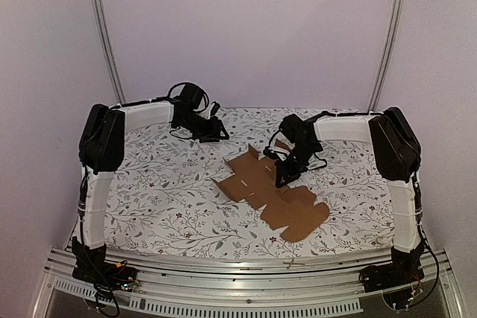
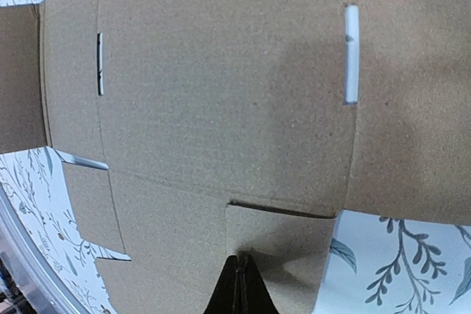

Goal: Fold the paper box

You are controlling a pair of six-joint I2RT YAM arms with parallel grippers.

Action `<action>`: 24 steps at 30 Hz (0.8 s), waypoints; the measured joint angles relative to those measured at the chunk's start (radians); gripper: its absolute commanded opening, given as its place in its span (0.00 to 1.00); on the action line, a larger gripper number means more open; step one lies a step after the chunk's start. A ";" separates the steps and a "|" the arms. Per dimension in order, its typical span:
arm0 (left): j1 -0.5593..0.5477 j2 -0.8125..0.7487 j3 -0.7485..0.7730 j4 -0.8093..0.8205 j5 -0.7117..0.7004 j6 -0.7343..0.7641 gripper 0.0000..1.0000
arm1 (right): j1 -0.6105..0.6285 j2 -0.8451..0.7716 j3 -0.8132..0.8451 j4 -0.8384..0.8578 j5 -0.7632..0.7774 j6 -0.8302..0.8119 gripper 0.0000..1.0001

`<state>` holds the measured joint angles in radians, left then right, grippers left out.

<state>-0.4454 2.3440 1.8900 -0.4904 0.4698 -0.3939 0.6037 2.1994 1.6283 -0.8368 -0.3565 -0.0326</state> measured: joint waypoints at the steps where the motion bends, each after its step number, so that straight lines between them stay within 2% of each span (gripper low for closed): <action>1: -0.003 -0.046 -0.025 -0.004 -0.031 0.012 0.49 | -0.003 -0.005 -0.008 0.003 -0.010 0.025 0.00; 6: -0.116 -0.356 -0.166 0.014 -0.185 0.025 0.47 | -0.006 -0.046 -0.082 0.037 -0.033 0.157 0.00; 10: -0.332 -0.535 -0.351 0.076 -0.328 -0.039 0.46 | -0.006 -0.114 -0.193 0.101 -0.040 0.284 0.00; 12: -0.451 -0.583 -0.471 0.110 -0.405 -0.093 0.39 | -0.006 -0.150 -0.254 0.143 -0.051 0.350 0.00; 14: -0.552 -0.592 -0.557 0.123 -0.473 -0.141 0.28 | -0.006 -0.175 -0.300 0.184 -0.070 0.411 0.00; 17: -0.664 -0.554 -0.616 0.103 -0.554 -0.202 0.18 | -0.005 -0.180 -0.323 0.234 -0.101 0.477 0.00; 24: -0.699 -0.452 -0.628 0.065 -0.668 -0.263 0.08 | -0.002 -0.163 -0.338 0.315 -0.154 0.522 0.00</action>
<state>-1.1442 1.8919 1.2625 -0.4255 -0.1978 -0.6571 0.6022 2.0369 1.2900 -0.5220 -0.5106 0.4892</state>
